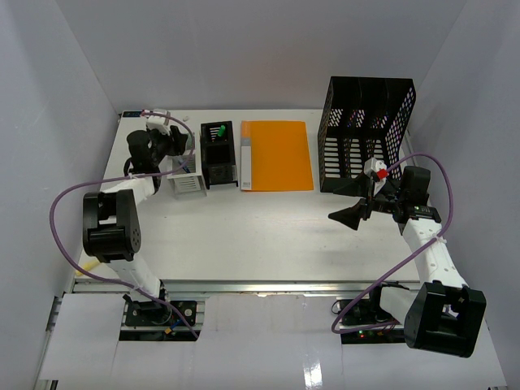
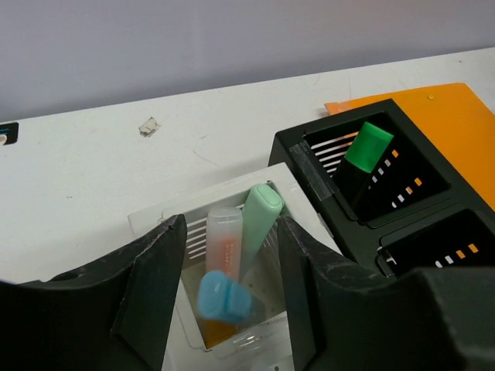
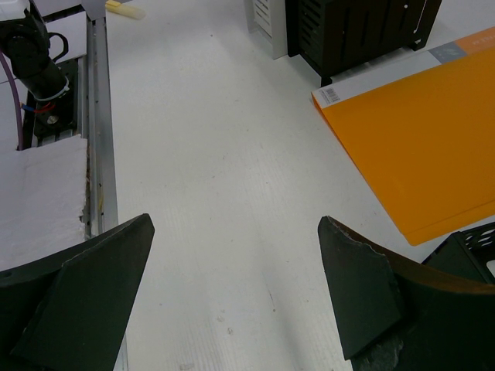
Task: Organize the desk
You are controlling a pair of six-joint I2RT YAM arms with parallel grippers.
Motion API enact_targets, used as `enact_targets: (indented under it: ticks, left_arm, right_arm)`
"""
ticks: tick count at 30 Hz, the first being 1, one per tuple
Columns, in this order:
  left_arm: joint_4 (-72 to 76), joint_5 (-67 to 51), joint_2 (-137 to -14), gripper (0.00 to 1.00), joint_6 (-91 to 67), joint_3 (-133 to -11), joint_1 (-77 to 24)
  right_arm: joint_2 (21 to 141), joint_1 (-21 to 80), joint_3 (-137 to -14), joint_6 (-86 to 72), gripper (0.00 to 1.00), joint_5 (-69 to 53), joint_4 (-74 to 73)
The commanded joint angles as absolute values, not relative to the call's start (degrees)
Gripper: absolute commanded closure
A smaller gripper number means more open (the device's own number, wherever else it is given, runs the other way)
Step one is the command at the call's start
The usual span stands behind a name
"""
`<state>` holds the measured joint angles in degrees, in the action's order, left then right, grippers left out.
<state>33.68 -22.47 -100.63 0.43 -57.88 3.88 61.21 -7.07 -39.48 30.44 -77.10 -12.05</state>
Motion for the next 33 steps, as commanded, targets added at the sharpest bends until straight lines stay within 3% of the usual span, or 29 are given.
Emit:
enact_targets:
  ticks: [1,7,10,14,18,23,33]
  left_arm:
    - [32.16,-21.4,-94.42,0.36,0.36,-61.59,3.52]
    - [21.17,-9.08,-88.34,0.28,-10.98,-65.53,4.5]
    - [7.67,1.79,-83.5,0.16,-26.59,-64.49,7.91]
    - [-9.3,7.63,-74.3,0.04,-44.1,-57.58,15.02]
    - [-29.56,20.13,-69.84,0.04,-59.18,-53.8,18.13]
    - [-48.06,27.69,-70.47,0.04,-71.24,-50.96,19.96]
    - [-46.35,29.48,-71.97,0.05,-68.34,-41.8,29.65]
  right_arm:
    - [60.88,-7.15,-39.46,30.67,0.07,-78.22,-12.13]
    - [60.53,-7.21,-39.7,30.73,0.07,-78.69,-12.54]
    - [60.31,-7.21,-39.89,30.84,0.07,-78.83,-12.82]
    - [60.03,-7.21,-39.99,31.02,0.07,-79.33,-13.27]
    - [59.94,-7.1,-40.08,31.11,0.07,-79.8,-13.37]
    - [59.88,-7.03,-40.02,31.11,0.07,-79.66,-13.51]
    - [60.98,-7.03,-39.81,31.2,0.07,-78.51,-13.34]
